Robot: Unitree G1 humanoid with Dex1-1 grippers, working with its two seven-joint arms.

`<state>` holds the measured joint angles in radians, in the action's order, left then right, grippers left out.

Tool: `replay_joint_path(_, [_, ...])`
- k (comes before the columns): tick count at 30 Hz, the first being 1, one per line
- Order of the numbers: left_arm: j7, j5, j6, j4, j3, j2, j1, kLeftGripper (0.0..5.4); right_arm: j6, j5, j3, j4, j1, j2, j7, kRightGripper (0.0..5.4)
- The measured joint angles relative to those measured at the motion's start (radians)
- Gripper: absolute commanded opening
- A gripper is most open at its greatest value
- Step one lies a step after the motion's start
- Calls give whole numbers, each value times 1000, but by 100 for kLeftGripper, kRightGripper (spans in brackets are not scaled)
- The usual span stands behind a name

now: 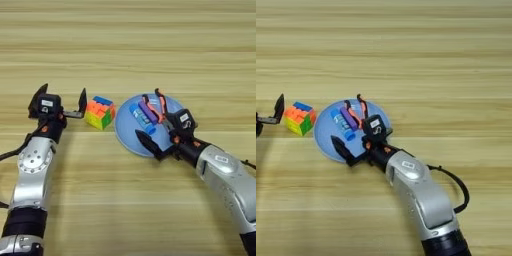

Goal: Move the objects on the table

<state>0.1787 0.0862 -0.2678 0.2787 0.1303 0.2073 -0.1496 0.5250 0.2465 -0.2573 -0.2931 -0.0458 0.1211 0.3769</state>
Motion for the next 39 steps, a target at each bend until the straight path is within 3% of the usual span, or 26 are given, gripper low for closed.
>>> replay_joint_path(15, [-15,-7,-1,2,-14,-2,0,537,100,111,22,48,-2,-33,39,540])
replay_joint_path(36, [-19,-4,-2,2,-16,-2,3,537,69,89,26,175,-52,-61,23,540])
replay_joint_path(39, [-18,-3,-2,2,-16,-1,2,537,36,59,22,217,-69,-66,16,540])
